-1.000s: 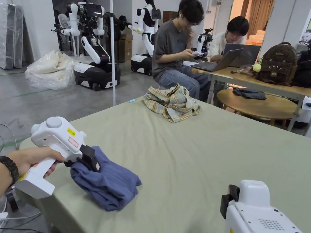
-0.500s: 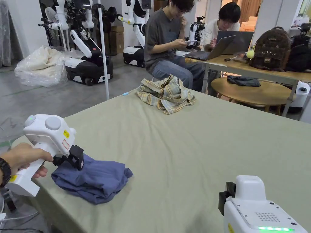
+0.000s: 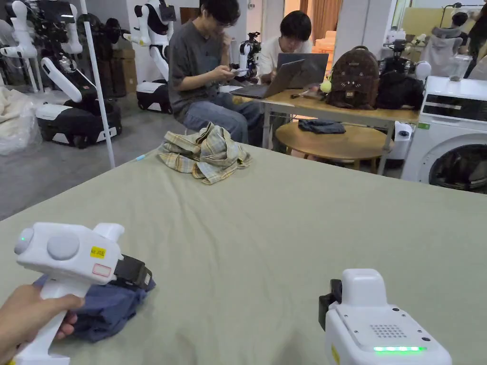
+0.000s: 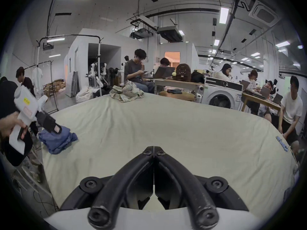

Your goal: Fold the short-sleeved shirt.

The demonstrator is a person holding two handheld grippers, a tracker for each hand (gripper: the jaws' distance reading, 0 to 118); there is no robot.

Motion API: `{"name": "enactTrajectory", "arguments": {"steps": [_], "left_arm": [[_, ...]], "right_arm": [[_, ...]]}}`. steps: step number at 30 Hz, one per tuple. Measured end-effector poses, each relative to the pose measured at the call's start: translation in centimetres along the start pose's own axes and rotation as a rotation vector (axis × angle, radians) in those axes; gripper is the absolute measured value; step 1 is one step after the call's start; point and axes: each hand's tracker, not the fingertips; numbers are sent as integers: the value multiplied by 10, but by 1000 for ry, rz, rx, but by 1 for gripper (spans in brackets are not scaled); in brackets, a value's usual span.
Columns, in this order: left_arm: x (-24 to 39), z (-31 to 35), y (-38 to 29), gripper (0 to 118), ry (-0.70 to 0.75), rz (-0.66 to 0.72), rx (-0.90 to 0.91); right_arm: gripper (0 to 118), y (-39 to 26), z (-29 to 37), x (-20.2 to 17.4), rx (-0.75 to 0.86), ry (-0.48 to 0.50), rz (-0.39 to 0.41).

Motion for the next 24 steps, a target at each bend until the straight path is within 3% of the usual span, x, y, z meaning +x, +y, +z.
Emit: {"name": "enactTrajectory", "arguments": {"steps": [8,19,22,24], "left_arm": [[131,-45,-30,56,-115,-56,294],[252,-35,-32,54,29,-206,652],[267,-30,-32,38,47,-224,715],[272,-29,-33,16,46,-237,724]], "right_arm": [[0,-15,16,65,-16,-124,-70],[0,-13,53,135,87,-303,-110],[0,-12,61,148,108,-334,-128],[0,-13,67,157,127,-351,-152]]}}
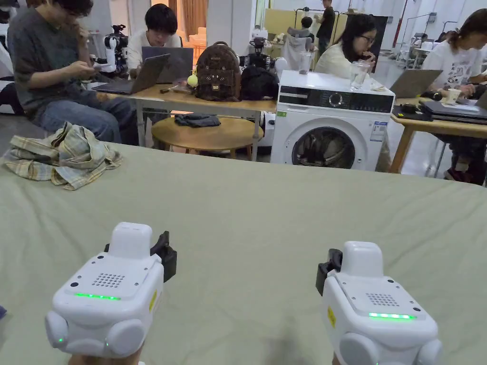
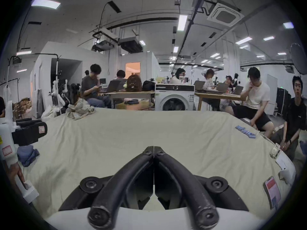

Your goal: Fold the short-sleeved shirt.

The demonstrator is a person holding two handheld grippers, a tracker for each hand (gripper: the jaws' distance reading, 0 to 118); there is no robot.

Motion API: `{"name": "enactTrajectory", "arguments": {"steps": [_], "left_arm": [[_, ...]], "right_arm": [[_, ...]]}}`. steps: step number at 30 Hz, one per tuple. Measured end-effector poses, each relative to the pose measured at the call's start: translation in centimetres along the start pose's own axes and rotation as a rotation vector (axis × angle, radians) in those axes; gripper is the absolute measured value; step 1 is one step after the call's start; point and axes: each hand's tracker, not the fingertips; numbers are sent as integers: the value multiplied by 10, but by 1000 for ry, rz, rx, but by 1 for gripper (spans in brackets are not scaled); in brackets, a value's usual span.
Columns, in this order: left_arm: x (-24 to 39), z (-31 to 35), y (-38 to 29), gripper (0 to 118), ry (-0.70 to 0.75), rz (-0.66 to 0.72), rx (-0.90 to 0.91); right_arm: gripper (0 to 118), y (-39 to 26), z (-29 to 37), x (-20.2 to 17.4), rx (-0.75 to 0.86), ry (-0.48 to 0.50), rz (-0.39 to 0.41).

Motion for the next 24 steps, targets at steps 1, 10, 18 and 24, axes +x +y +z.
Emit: {"name": "enactTrajectory", "arguments": {"steps": [1,10,18,24], "left_arm": [[4,-1,1,9,2,-5,1],[6,-2,-5,0,3,46,-22],[9,1,1,0,-1,6,13],[10,0,3,0,-5,5,30]], "right_arm": [[0,0,1,4,3,-13,-10],[0,-1,2,20,14,-36,-30],[0,-2,3,17,48,-37,4],[0,1,2,17,64,-43,-2]]}}
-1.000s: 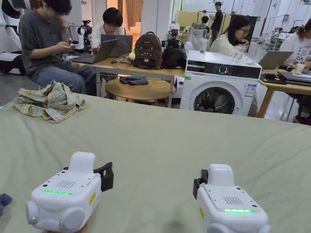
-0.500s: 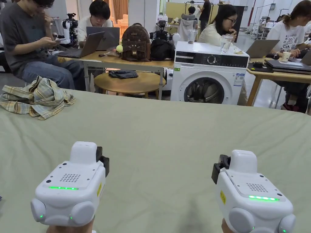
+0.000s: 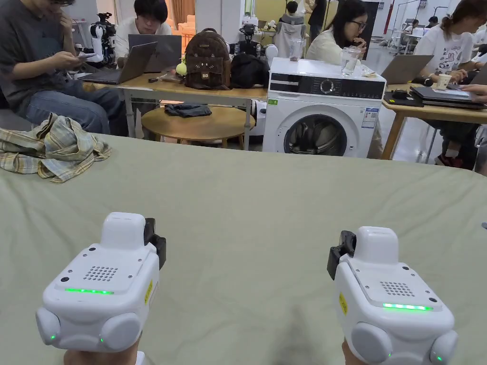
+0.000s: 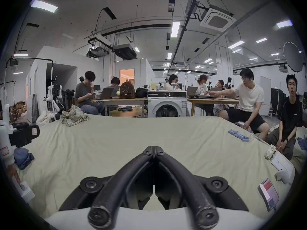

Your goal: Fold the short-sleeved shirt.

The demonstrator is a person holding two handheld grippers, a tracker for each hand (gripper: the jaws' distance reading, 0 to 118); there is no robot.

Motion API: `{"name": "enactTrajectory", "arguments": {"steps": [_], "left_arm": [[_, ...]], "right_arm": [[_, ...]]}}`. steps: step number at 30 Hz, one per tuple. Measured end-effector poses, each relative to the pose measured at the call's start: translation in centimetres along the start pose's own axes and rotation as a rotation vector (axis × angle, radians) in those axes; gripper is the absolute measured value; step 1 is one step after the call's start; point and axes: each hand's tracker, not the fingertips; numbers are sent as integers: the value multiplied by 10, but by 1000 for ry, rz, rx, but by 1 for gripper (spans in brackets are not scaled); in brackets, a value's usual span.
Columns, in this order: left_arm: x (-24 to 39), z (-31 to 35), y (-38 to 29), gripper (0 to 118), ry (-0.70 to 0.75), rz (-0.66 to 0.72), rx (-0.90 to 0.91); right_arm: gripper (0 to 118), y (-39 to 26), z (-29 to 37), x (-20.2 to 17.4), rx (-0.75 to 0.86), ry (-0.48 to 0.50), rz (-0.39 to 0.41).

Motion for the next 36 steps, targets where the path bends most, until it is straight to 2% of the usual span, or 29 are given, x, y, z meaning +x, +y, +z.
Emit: {"name": "enactTrajectory", "arguments": {"steps": [17,18,20,21,23,24,27,30,36], "left_arm": [[-6,-6,0,0,32,-7,-22],[-7,-6,0,7,28,-3,-27],[-9,-7,0,34,15,6,-36],[-10,-8,1,44,11,14,-41],[-11,-7,1,60,15,25,-39],[-11,-7,1,63,19,30,-35],[-13,-3,1,71,21,44,-16],[-14,-2,1,76,13,47,-5],[-16,-3,0,76,-48,59,-12]], "right_arm": [[1,0,1,3,12,-28,1],[12,0,1,3,13,-30,1],[50,0,-1,6,5,-23,-6],[59,0,-1,6,3,-24,-10],[63,0,-2,6,1,-50,-2],[66,0,-2,6,3,-67,6],[87,-1,-2,9,13,-70,-1],[88,-1,-1,8,24,-60,0],[88,0,5,6,49,-61,13]]}}
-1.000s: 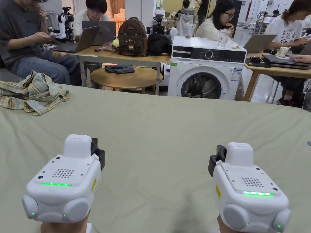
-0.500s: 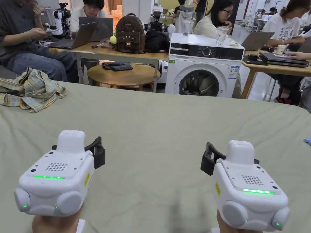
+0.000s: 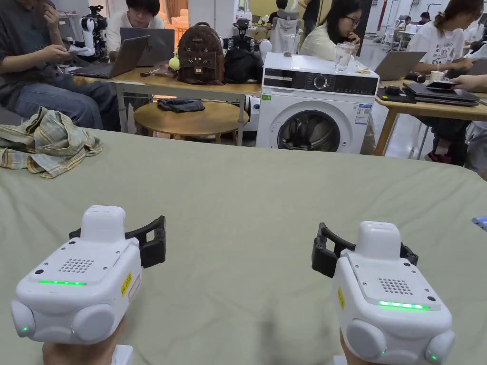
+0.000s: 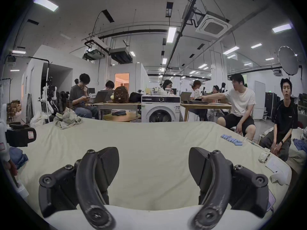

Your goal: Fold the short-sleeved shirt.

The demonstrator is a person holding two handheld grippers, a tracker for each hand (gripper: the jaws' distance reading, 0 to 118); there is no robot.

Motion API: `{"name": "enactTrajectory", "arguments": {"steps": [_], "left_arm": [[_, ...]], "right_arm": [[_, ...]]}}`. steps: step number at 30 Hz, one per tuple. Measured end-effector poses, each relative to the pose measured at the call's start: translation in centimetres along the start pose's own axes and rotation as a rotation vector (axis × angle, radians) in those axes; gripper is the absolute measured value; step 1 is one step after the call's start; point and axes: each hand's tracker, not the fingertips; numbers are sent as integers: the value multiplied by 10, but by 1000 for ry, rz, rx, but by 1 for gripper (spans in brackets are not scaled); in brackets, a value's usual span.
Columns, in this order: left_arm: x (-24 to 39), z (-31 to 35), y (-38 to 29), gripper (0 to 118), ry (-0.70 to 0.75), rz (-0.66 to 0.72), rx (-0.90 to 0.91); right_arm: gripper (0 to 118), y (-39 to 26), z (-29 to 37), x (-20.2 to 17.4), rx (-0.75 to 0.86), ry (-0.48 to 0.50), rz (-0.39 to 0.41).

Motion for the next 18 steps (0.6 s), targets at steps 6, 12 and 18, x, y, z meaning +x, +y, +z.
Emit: {"name": "enactTrajectory", "arguments": {"steps": [6,12,18], "left_arm": [[1,-1,-3,77,-4,-31,36],[4,2,-5,77,6,-45,97],[3,0,0,77,-8,-39,68]], "right_arm": [[88,-2,0,0,13,12,-2],[88,-2,-6,-3,22,-71,-32],[88,3,-8,-5,12,-57,-38]]}}
